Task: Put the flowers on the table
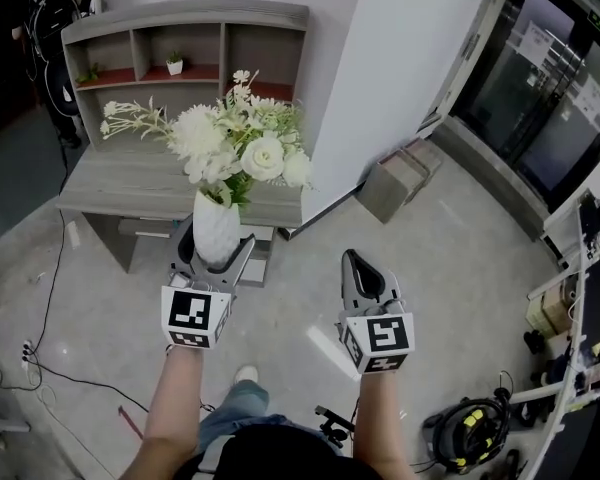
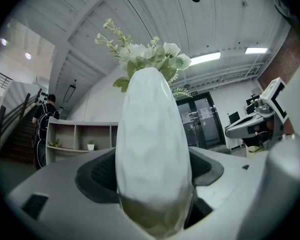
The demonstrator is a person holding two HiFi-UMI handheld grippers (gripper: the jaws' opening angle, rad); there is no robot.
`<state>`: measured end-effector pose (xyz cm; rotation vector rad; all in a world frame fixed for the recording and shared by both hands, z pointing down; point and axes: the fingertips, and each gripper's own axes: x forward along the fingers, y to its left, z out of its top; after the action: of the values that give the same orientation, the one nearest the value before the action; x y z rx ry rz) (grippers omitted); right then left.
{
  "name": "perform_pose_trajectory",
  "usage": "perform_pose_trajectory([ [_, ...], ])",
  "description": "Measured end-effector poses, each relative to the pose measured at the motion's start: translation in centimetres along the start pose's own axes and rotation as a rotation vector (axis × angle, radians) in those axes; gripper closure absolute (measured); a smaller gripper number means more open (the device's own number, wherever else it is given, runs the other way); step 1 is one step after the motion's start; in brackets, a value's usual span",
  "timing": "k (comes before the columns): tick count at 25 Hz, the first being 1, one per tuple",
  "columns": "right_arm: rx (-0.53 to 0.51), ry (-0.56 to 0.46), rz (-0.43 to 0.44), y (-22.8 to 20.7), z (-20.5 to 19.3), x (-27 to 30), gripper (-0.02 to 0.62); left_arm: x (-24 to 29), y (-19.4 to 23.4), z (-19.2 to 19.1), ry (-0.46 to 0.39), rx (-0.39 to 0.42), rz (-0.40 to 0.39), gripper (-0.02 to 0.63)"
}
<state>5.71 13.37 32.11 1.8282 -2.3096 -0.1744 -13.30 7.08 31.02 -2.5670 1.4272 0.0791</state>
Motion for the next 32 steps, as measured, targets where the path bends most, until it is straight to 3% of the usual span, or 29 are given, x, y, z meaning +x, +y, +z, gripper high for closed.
perform_pose_trajectory([
  [11, 0.059, 0.096, -0.009, -2.4, -0.8, 12.3, 0.580, 10.0, 6.3, -2.2, 0.002, 0.004, -0.026, 0.212],
  [22, 0.143, 0.331, 0.021, -1.3, -6.4, 14.9, 0.580, 11.6, 6.8, -5.2, 0.031, -0.012, -0.048, 0.212],
  [28, 0.164, 0.357, 0.046, -0.4, -7.2, 15.7, 0.580, 11.8, 6.9, -6.0, 0.040, -0.017, -0.057, 0.212],
  [32, 0.169, 0.364, 0.066, -3.5, -9.2, 19.2, 0.580, 16.4, 5.7, -8.5, 0.039, -0.036, -0.062, 0.212],
])
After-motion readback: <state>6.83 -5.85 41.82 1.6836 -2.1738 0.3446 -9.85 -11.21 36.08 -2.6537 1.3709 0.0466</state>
